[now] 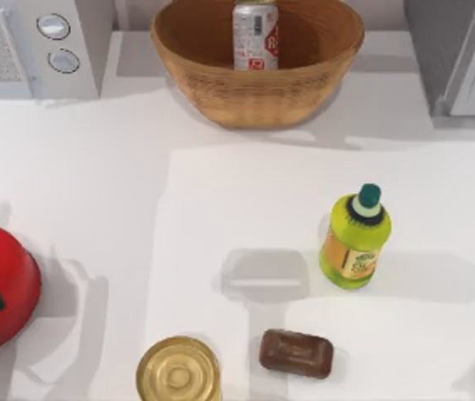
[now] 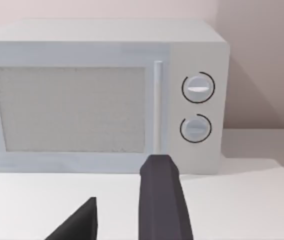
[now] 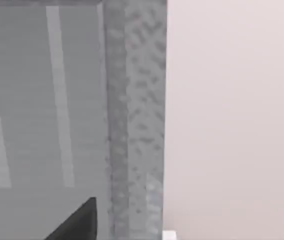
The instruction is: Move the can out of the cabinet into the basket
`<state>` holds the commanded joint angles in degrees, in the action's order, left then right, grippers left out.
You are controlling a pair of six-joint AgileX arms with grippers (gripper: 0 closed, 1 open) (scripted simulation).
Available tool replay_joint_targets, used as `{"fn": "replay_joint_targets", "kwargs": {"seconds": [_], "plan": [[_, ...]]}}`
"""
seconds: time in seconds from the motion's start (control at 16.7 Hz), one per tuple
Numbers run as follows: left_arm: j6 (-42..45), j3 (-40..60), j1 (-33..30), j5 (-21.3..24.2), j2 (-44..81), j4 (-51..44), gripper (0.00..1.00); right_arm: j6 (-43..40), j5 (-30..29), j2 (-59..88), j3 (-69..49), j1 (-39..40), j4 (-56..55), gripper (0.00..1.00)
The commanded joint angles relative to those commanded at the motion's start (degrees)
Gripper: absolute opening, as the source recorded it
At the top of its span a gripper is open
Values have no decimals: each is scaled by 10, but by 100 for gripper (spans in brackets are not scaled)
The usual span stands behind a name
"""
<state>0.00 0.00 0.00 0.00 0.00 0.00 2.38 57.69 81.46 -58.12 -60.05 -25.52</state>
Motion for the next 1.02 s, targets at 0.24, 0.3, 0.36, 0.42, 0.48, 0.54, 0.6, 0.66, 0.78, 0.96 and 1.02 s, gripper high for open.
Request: {"fn": "replay_joint_targets", "kwargs": {"seconds": [0.24,0.3,0.36,0.42,0.48,0.54,0.6,0.66,0.78,0.96,1.02], "plan": [[0,0,0,0,0,0,100,-1,6,-24,-169,2,194,100],[0,0,0,0,0,0,100,-1,8,-28,-209,3,239,100],[0,0,0,0,0,0,100,-2,9,-32,-247,4,281,100],[0,0,0,0,0,0,100,-2,11,-36,-283,4,321,100],[0,0,0,0,0,0,100,-3,12,-38,-315,4,357,100],[0,0,0,0,0,0,100,-4,13,-40,-344,4,389,100],[0,0,0,0,0,0,100,-4,14,-42,-370,4,416,100],[0,0,0,0,0,0,100,-5,15,-43,-391,4,438,100],[0,0,0,0,0,0,100,-6,15,-44,-417,4,466,100],[0,0,0,0,0,0,100,-6,15,-44,-422,4,471,100],[0,0,0,0,0,0,100,-6,15,-44,-422,4,471,100]]}}
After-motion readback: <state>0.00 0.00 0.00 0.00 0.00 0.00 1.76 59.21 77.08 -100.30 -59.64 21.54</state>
